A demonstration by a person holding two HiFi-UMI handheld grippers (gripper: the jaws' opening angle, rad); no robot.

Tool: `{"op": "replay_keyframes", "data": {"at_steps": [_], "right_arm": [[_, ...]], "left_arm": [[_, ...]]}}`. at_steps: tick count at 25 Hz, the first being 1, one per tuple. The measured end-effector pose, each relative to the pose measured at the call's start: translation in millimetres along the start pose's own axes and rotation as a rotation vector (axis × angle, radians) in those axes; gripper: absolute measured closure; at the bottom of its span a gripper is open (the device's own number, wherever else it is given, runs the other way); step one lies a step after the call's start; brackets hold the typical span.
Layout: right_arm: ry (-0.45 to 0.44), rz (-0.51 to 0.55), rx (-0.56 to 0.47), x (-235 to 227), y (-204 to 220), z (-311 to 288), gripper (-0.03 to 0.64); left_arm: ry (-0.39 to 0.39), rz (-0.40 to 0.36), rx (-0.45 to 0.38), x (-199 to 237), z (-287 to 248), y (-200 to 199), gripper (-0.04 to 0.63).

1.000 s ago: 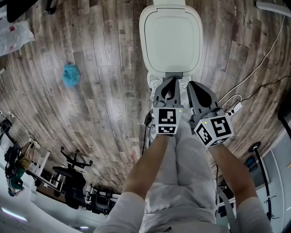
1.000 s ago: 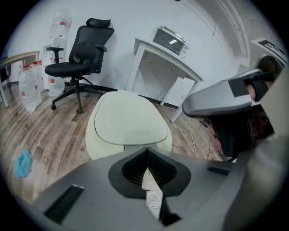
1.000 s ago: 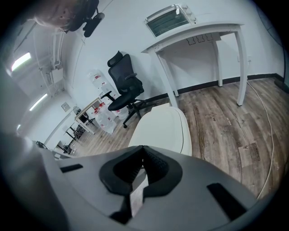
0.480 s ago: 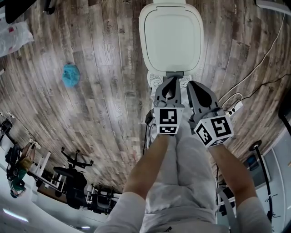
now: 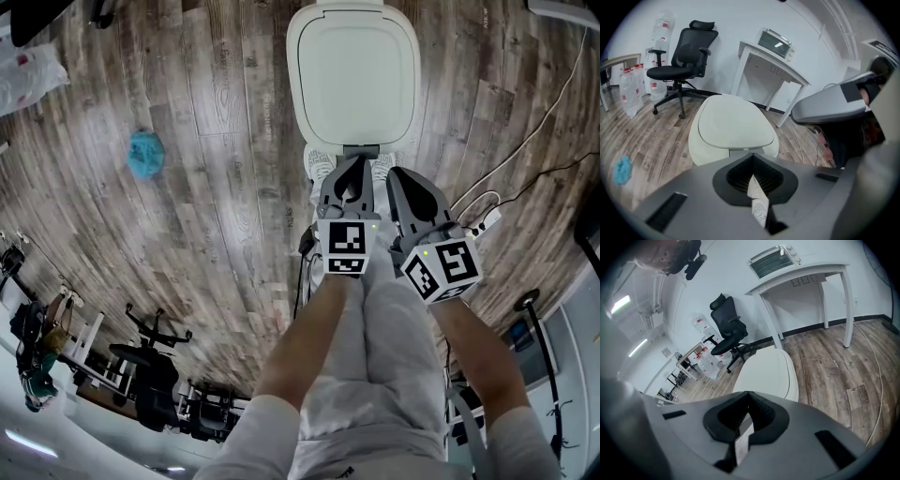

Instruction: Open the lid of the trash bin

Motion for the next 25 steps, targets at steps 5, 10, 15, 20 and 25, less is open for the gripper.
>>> {"op": "replay_keyframes", "data": {"at_steps": [5,10,15,20,25], "right_arm": [[-0.001,0.002,0.002,0,0,1,0.6],[0.004,-0.001,0.001,-2,3,3,0.6],[0.008,-0.006,-0.002,-1,3,4,0.6],[0.006,-0.008,-0.006,0,2,5,0.601],[0.019,-0.014,-0.018,-4,-6,7,0.6]], "left_arm": [[0.002,-0.002,-0.003,0,0,-1,0.594],[0.001,-0.002,-0.006,0,0,0,0.594],[0.005,-0.002,-0.009,0,0,0,0.594],[0.009,-0.003,-0.005,-1,0,0,0.594],[0.02,-0.018,-0.001,-2,0,-4,0.594]]}}
Point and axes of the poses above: the fingertips, and each gripper's own axes: z backward along the fingers, x to its left, y out of its underside, the point moved 1 cm from there along z, backward along the fingers, and after that the axes turned 12 degrees about z, right-handed, at the moved point
